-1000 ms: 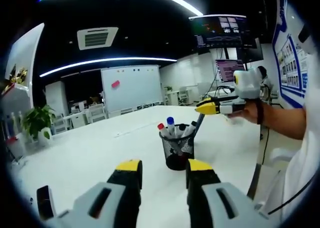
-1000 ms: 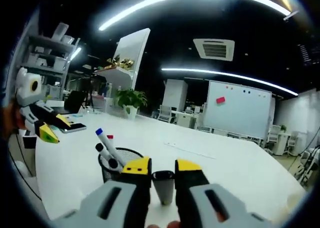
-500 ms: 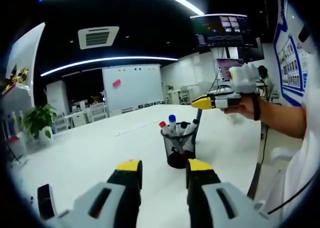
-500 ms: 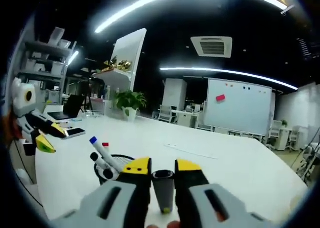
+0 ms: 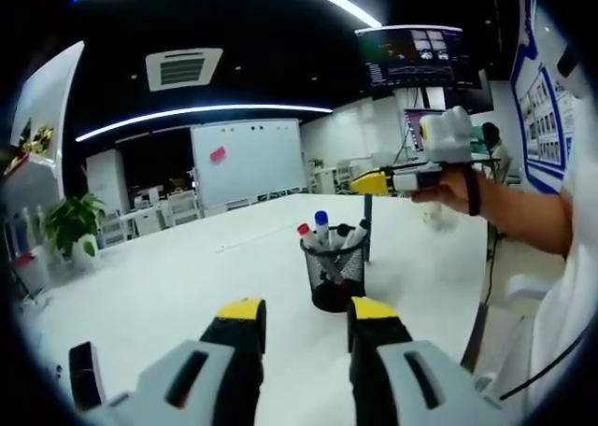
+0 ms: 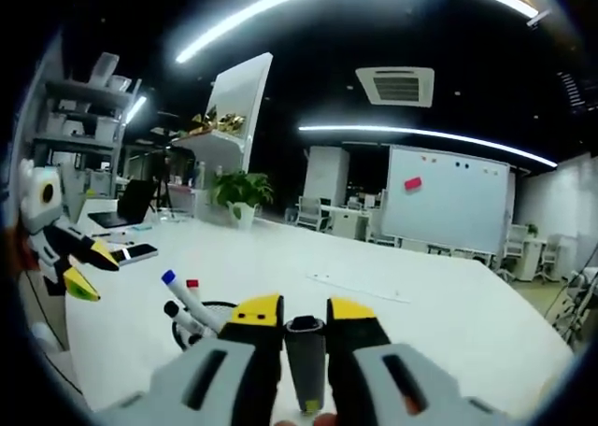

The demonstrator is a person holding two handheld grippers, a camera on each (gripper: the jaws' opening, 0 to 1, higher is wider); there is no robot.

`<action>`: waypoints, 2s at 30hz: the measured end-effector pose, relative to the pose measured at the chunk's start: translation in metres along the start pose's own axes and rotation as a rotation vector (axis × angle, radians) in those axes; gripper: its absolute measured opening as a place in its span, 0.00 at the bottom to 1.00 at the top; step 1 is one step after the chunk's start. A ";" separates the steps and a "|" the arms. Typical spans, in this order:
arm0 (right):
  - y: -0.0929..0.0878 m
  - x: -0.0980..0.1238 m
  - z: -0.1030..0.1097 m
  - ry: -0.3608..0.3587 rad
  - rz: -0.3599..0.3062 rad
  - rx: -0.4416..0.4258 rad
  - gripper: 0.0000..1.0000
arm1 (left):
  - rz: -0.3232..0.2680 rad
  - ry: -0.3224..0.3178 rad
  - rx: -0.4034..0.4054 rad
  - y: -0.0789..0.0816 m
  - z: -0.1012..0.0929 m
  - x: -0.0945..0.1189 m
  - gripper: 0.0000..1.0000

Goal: Place the scattered laser pointers and whiteboard markers into the pen holder and stack the scattered paper cups together

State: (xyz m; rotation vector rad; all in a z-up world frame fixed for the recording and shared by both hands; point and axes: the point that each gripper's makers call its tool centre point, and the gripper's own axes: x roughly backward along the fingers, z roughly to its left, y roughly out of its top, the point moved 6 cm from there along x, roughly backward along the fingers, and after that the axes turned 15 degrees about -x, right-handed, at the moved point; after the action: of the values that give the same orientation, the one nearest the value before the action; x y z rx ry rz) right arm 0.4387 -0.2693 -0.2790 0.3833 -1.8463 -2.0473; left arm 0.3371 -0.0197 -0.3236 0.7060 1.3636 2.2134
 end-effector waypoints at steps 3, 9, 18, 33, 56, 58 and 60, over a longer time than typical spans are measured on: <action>0.005 -0.002 0.001 0.000 -0.010 0.004 0.18 | 0.000 -0.002 0.001 0.000 -0.001 0.001 0.36; 0.026 -0.002 0.007 0.013 -0.043 0.028 0.18 | -0.001 -0.003 -0.004 0.001 -0.001 0.002 0.36; 0.065 -0.003 0.021 0.054 -0.111 0.052 0.17 | -0.004 -0.006 -0.003 0.001 -0.002 0.002 0.36; 0.088 -0.015 0.049 0.133 -0.142 0.060 0.17 | -0.003 -0.010 -0.012 0.001 -0.001 0.002 0.36; 0.072 -0.019 0.077 0.230 -0.104 0.031 0.17 | 0.000 -0.013 -0.017 0.001 -0.002 0.004 0.36; 0.067 -0.020 0.077 0.234 -0.094 0.028 0.17 | 0.003 -0.013 -0.016 -0.001 -0.001 0.004 0.36; 0.062 -0.022 0.077 0.236 -0.083 0.025 0.18 | 0.004 -0.015 -0.015 -0.001 -0.002 0.004 0.36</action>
State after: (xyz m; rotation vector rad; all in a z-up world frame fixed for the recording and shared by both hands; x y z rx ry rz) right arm 0.4304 -0.1965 -0.2095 0.6880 -1.7400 -1.9381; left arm 0.3332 -0.0179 -0.3247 0.7190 1.3385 2.2148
